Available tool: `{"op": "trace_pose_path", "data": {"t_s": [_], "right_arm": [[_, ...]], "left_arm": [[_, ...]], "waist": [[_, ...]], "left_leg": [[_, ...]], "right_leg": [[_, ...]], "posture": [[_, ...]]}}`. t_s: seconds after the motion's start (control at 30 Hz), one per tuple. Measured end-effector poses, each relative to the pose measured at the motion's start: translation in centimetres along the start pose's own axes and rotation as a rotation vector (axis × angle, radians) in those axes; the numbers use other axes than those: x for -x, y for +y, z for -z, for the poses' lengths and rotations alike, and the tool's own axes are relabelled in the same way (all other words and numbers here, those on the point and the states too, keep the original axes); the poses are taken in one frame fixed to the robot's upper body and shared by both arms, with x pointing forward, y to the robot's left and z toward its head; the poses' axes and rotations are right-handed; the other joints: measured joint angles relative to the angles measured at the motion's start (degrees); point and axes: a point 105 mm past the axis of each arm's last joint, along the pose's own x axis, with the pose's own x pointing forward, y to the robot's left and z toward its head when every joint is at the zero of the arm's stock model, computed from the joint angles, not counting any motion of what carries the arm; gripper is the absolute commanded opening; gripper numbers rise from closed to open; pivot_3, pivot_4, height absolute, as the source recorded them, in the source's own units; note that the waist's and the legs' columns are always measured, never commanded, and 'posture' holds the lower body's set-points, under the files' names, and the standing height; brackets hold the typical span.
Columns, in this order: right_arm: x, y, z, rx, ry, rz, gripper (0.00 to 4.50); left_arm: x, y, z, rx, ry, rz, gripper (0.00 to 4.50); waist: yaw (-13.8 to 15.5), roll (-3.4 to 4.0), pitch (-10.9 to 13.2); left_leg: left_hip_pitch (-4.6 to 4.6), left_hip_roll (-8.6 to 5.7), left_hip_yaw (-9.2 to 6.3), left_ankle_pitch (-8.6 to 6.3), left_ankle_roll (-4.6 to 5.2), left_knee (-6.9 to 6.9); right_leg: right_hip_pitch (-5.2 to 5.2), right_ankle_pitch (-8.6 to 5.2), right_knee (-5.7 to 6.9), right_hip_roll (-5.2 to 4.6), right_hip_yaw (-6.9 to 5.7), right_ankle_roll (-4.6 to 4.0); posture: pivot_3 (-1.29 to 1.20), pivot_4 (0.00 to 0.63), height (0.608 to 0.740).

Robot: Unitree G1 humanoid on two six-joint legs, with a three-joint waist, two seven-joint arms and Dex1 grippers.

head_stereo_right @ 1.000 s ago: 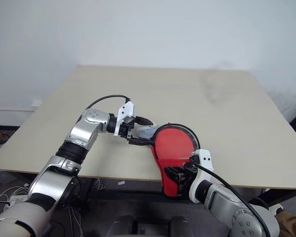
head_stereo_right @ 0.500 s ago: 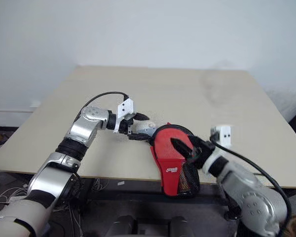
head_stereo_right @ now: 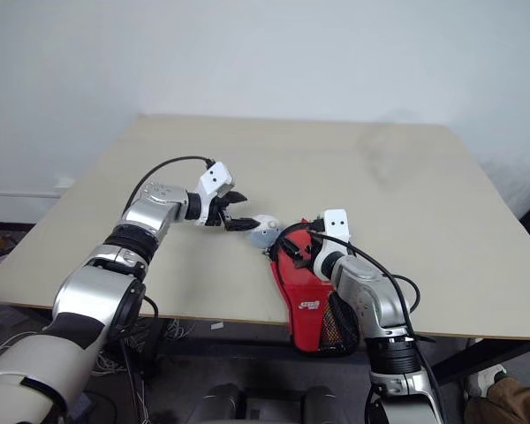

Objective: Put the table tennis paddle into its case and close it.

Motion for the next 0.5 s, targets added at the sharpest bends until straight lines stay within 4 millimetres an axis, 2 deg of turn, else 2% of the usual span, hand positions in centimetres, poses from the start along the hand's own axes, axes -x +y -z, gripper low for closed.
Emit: {"op": "trace_pose_path", "data": {"t_s": [0.2, 0.43, 0.5], "right_arm": [[-0.3, 0.0, 0.3, 0.062, 0.005, 0.014, 4.48], [-0.4, -0.5, 0.3, 0.072, 0.004, 0.071, 4.48], [-0.4, -0.8, 0.4, 0.082, 0.007, 0.088, 4.50]], "left_arm": [[-2.0, -1.9, 1.2, 0.141, 0.006, 0.078, 4.50], [-3.0, -3.2, 2.6, 0.262, 0.033, 0.107, 4.50], [-3.2, -3.4, 2.9, 0.269, 0.035, 0.110, 4.11]], "waist": [[-0.1, -0.01, 0.0], [-0.1, -0.03, 0.0], [-0.1, -0.03, 0.0]], "left_leg": [[0.12, 0.00, -0.09, 0.01, 0.00, 0.02], [0.19, 0.00, -0.17, 0.01, 0.00, 0.07], [0.23, 0.00, -0.18, 0.01, 0.00, 0.07]], "right_leg": [[0.09, 0.00, 0.07, 0.01, -0.05, 0.00], [0.24, 0.00, 0.05, 0.01, -0.13, 0.00], [0.27, 0.00, 0.06, 0.01, -0.14, 0.00]], "posture": [[0.00, 0.000, 0.740], [0.00, 0.000, 0.740], [0.00, 0.000, 0.740]]}}
